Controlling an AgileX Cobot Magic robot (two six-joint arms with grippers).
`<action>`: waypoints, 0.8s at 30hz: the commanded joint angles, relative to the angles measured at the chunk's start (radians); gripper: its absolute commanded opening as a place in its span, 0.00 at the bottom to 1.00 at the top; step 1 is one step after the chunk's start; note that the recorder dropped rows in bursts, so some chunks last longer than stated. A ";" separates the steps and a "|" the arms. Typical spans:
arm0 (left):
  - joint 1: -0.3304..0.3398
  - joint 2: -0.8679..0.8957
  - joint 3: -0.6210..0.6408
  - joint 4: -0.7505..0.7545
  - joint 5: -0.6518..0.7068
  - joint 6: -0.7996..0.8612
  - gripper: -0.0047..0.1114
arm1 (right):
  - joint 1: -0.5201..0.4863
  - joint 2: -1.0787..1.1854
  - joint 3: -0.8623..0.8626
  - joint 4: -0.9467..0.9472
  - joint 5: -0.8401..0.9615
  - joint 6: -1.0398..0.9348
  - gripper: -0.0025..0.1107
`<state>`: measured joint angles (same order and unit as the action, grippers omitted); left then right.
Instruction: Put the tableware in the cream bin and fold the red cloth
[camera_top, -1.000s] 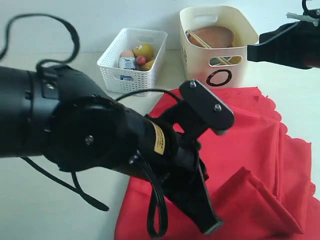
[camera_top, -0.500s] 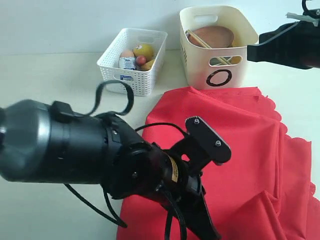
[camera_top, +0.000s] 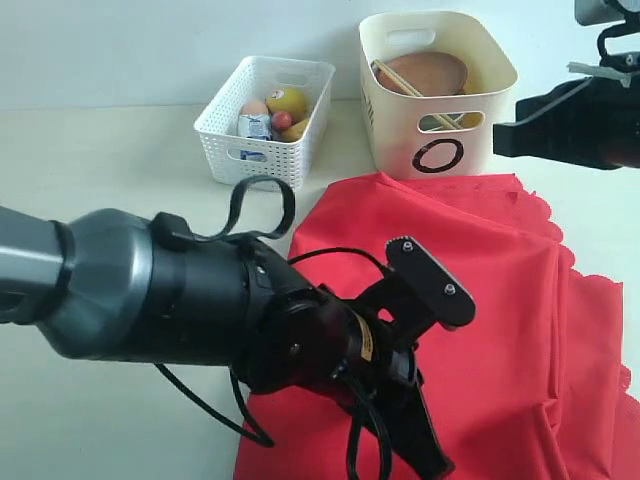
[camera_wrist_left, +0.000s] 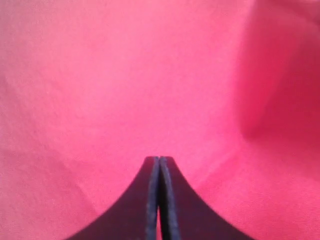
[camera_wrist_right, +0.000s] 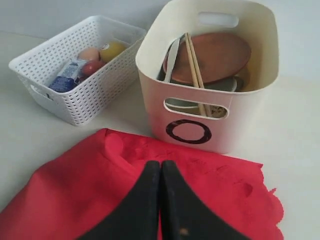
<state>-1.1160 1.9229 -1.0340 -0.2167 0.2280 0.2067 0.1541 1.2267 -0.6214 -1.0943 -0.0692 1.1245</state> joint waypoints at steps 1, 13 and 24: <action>0.047 -0.134 -0.012 0.022 0.032 0.013 0.05 | -0.003 0.046 0.009 -0.005 0.015 0.002 0.02; 0.343 -0.516 0.162 0.036 0.025 0.011 0.05 | 0.114 0.337 0.002 -0.018 -0.025 0.002 0.02; 0.458 -0.609 0.240 0.036 0.002 0.011 0.05 | 0.140 0.551 -0.061 -0.033 0.095 0.002 0.02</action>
<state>-0.6775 1.3231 -0.8053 -0.1838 0.2464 0.2158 0.2934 1.7408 -0.6664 -1.1202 -0.0115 1.1245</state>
